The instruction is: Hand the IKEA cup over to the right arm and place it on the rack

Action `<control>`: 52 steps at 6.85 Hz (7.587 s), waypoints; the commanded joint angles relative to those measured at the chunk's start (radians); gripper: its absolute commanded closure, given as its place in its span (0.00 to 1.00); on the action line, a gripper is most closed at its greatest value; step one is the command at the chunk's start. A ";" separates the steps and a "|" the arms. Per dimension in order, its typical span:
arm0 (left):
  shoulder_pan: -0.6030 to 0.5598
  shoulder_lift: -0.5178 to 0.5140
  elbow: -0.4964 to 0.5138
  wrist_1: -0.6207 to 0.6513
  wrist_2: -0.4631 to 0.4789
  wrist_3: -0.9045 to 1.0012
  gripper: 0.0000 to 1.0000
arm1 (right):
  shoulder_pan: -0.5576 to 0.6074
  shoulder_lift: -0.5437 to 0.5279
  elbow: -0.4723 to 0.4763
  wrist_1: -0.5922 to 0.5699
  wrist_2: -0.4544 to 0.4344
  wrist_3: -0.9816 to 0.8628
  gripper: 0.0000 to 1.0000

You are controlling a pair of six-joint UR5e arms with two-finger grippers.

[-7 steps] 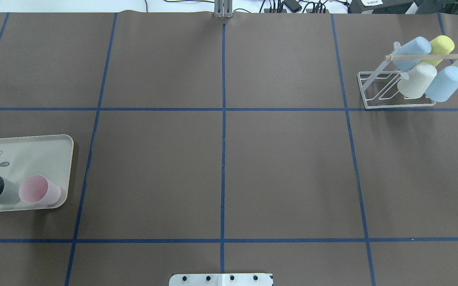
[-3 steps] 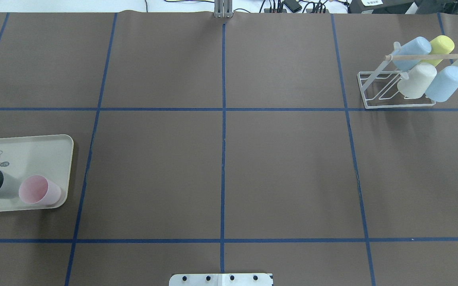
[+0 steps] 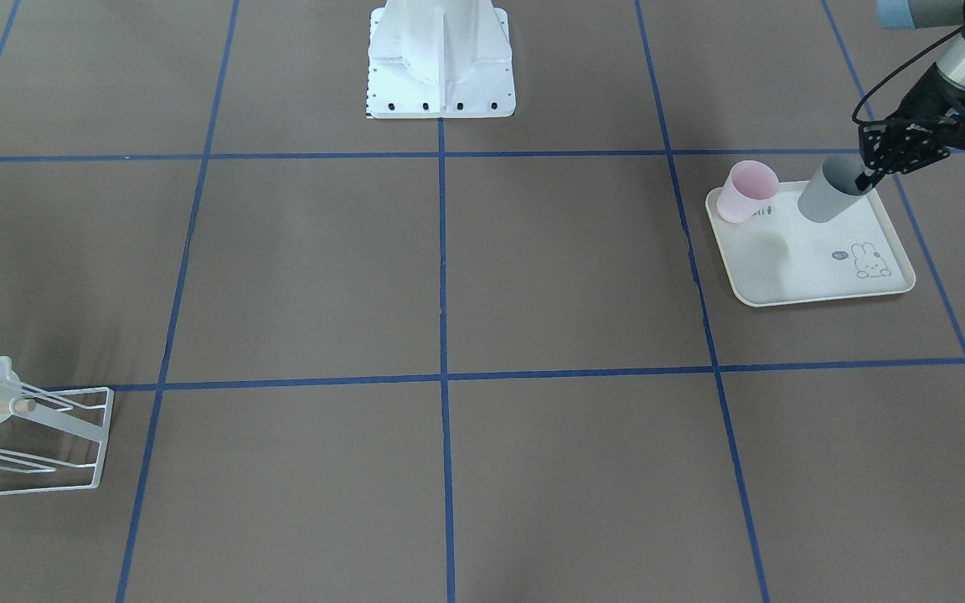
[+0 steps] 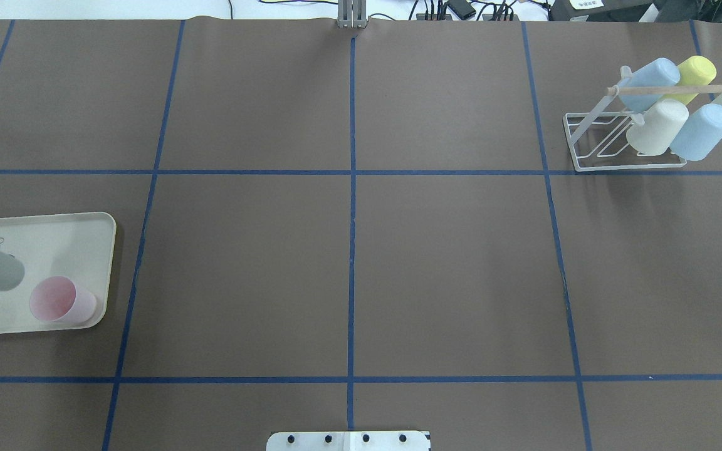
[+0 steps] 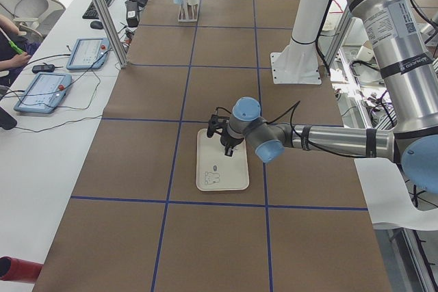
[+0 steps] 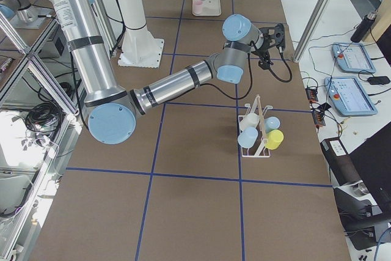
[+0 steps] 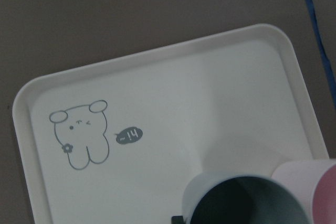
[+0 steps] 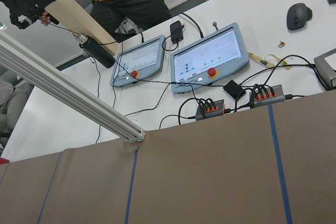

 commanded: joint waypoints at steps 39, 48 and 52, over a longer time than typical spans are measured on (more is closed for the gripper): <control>0.728 -0.878 0.218 -0.739 1.088 -1.829 1.00 | -0.801 0.196 0.091 0.277 -0.856 0.674 0.02; 0.714 -0.827 0.134 -0.745 1.073 -1.652 0.00 | -0.660 0.183 0.094 0.260 -0.806 0.649 1.00; 0.693 -0.601 0.002 -0.729 1.006 -1.401 0.00 | -0.536 0.098 0.094 0.046 -0.846 0.345 1.00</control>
